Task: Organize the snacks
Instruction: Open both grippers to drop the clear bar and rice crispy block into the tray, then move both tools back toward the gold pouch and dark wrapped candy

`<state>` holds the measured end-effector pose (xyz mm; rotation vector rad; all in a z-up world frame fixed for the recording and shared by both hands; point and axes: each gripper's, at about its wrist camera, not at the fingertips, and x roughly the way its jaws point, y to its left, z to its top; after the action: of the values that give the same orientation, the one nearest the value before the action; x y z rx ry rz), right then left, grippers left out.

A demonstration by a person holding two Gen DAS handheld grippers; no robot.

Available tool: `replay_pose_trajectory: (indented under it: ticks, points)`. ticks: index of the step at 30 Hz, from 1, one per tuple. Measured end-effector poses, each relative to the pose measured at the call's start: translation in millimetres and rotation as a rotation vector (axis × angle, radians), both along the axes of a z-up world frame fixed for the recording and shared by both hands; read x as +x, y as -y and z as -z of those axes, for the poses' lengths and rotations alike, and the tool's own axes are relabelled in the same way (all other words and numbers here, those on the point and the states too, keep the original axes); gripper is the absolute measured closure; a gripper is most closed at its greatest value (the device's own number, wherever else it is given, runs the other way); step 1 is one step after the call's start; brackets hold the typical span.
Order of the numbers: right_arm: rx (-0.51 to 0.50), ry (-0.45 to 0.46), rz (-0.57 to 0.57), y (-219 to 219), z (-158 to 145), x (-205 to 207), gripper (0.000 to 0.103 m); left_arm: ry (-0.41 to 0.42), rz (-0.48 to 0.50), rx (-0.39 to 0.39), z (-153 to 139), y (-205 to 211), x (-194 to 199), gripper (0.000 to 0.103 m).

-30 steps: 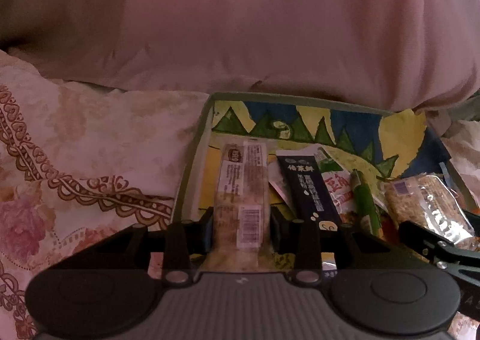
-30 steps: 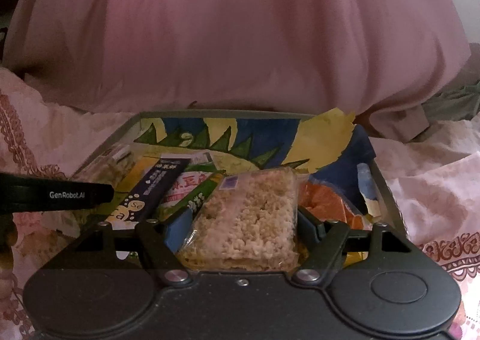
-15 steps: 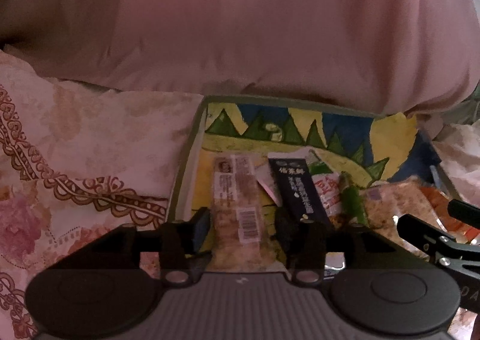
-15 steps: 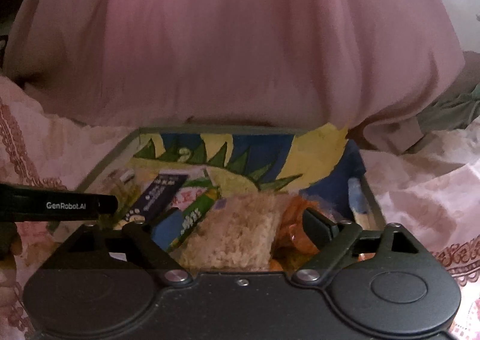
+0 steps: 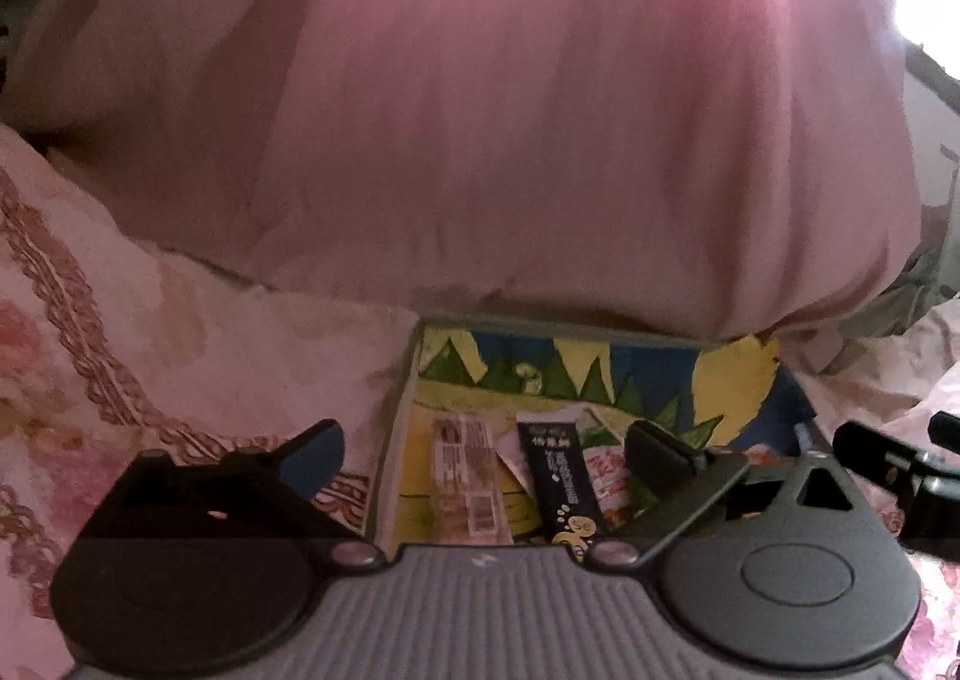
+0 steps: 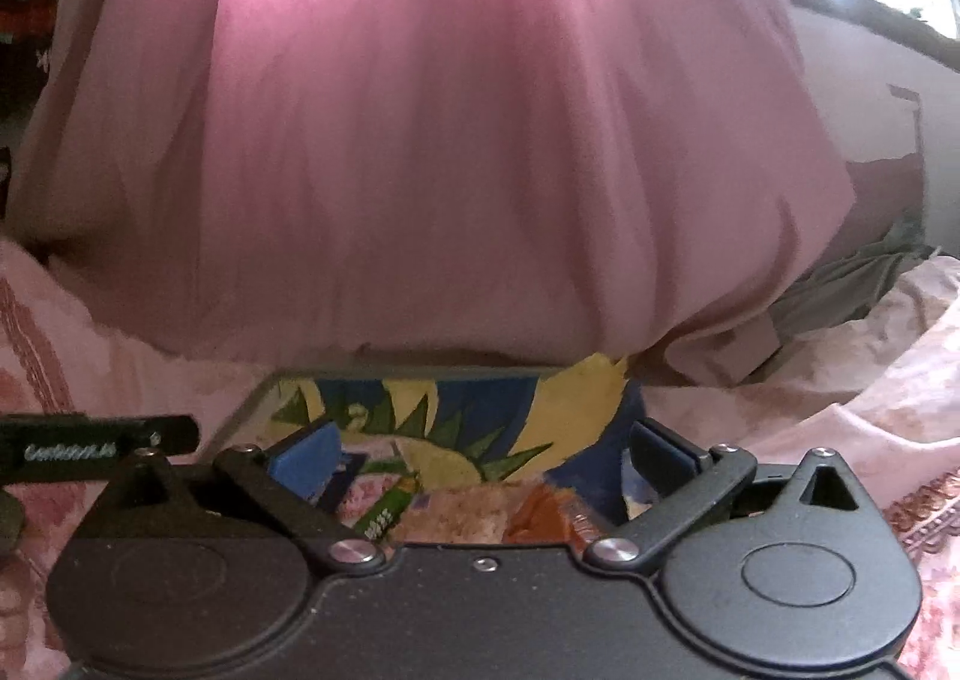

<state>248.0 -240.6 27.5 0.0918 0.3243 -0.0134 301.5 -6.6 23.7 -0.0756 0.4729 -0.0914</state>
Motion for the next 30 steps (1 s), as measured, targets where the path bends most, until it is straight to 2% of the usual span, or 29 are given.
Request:
replay_pose_trajectory:
  ticks: [3, 9, 12, 23, 30]
  points:
    - [0.004, 0.021, 0.0, 2.9, -9.4, -14.1, 0.001, 0.021, 0.003, -0.012, -8.6, -3.9, -19.9, 0.0]
    - [0.023, 0.047, 0.01, 6.0, -22.7, -50.0, 0.001, 0.059, -0.002, -0.116, -26.3, -12.9, -60.9, 0.0]
    - [0.007, 0.045, 0.015, 6.8, -26.0, -71.9, 0.001, 0.088, -0.02, -0.131, -30.7, -15.9, -87.0, 0.0]
    - [0.01, -0.015, 0.042, 15.3, -26.4, -148.2, 0.001, 0.043, -0.028, -0.043, -26.5, -6.1, -159.0, 0.0]
    - [0.048, -0.11, 0.058, 19.9, -17.6, -182.6, 0.001, -0.018, 0.009, 0.045, -7.8, 11.6, -200.2, 0.0]
